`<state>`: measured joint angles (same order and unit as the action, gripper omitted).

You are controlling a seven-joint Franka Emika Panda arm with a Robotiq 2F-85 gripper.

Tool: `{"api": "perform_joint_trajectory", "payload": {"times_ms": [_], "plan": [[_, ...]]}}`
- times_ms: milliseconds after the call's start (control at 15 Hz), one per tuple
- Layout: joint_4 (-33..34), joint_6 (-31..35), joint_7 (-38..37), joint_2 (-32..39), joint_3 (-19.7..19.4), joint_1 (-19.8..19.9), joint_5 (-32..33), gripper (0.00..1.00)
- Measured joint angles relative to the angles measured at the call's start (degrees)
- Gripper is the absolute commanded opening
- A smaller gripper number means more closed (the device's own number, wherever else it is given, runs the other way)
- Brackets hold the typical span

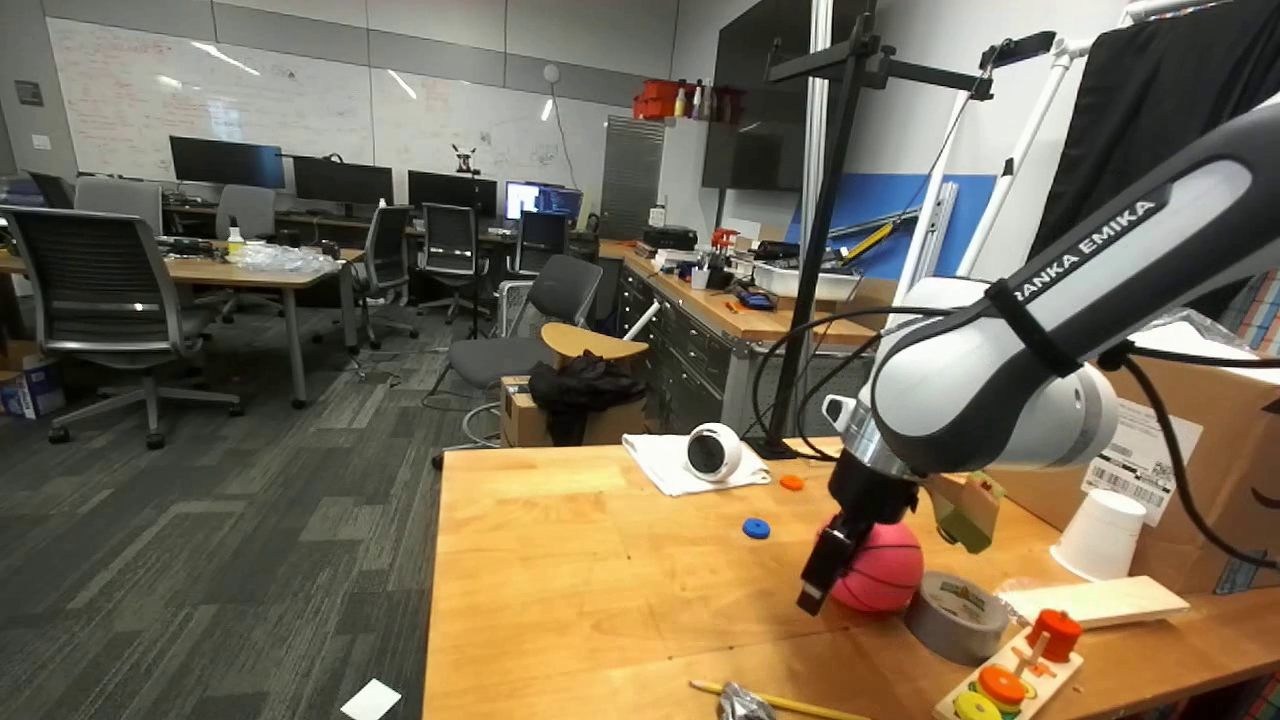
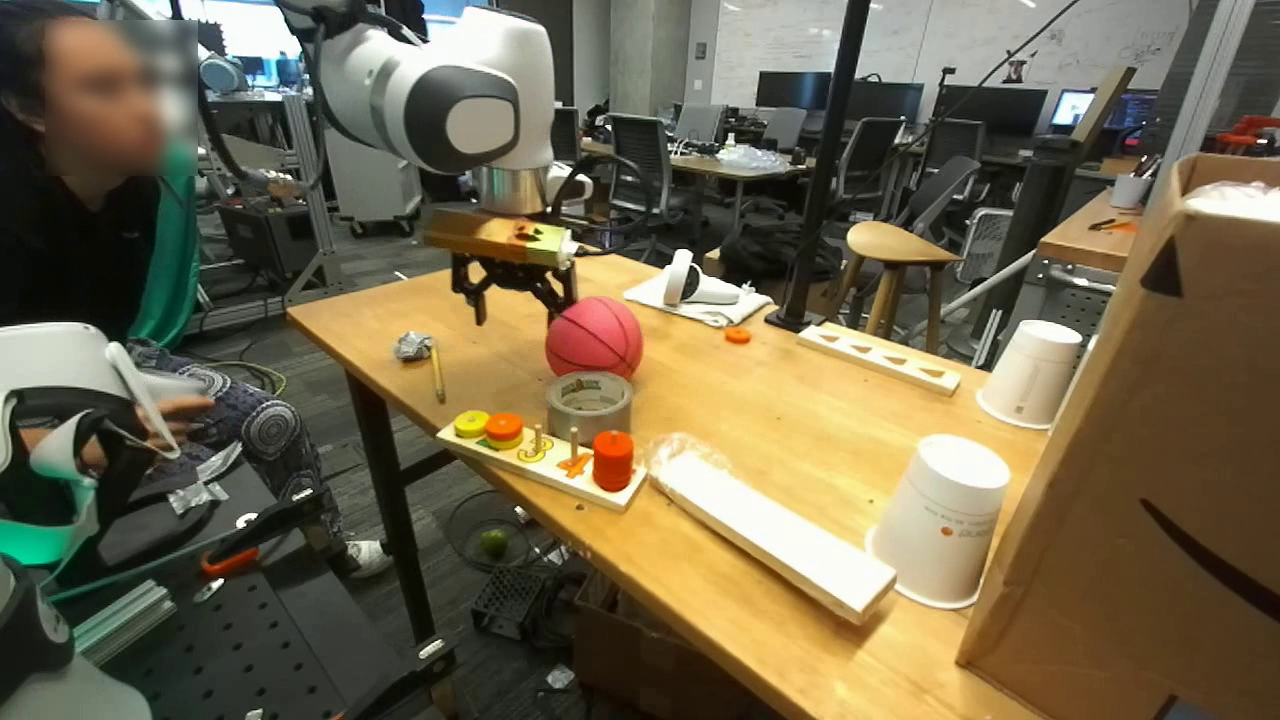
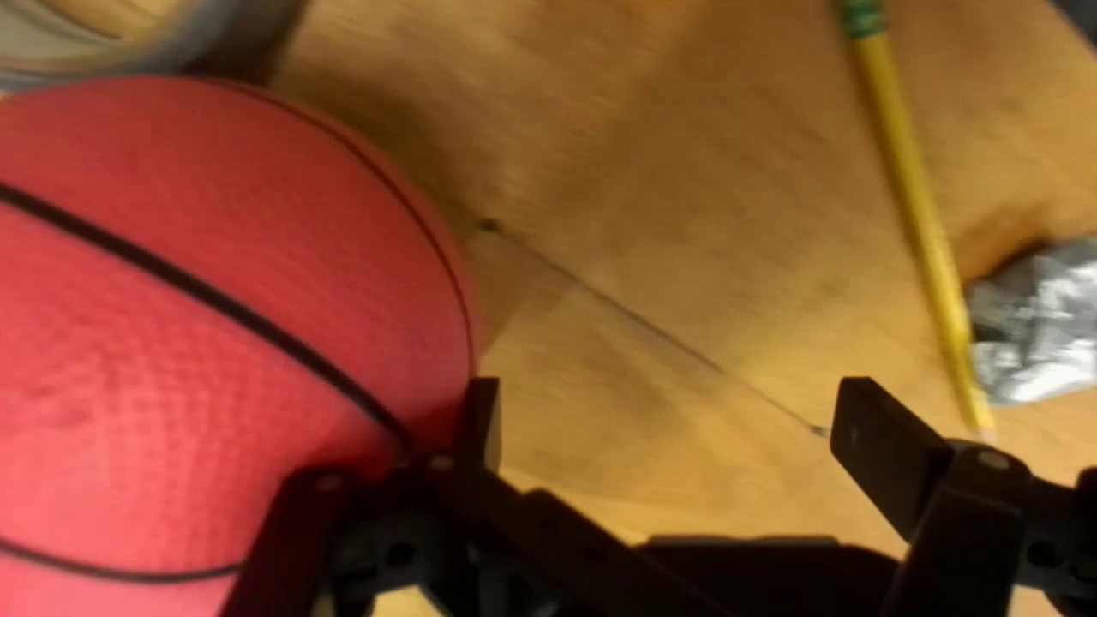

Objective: Push the ball to the right

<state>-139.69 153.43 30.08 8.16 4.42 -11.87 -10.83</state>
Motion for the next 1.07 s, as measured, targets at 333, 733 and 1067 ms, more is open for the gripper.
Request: {"api": "perform_joint_trajectory", "payload": {"times_ms": [333, 733, 1067], "plan": [[6.8, -0.2, -4.4, -2.7, -10.0, 5.2, 24.7, 1.0], [1.4, 1.5, -7.9, -17.6, -9.9, 10.7, 35.7, 1.0], [-13.5, 2.2, -8.4, -25.0, -8.8, 8.6, 24.3, 1.0]]}}
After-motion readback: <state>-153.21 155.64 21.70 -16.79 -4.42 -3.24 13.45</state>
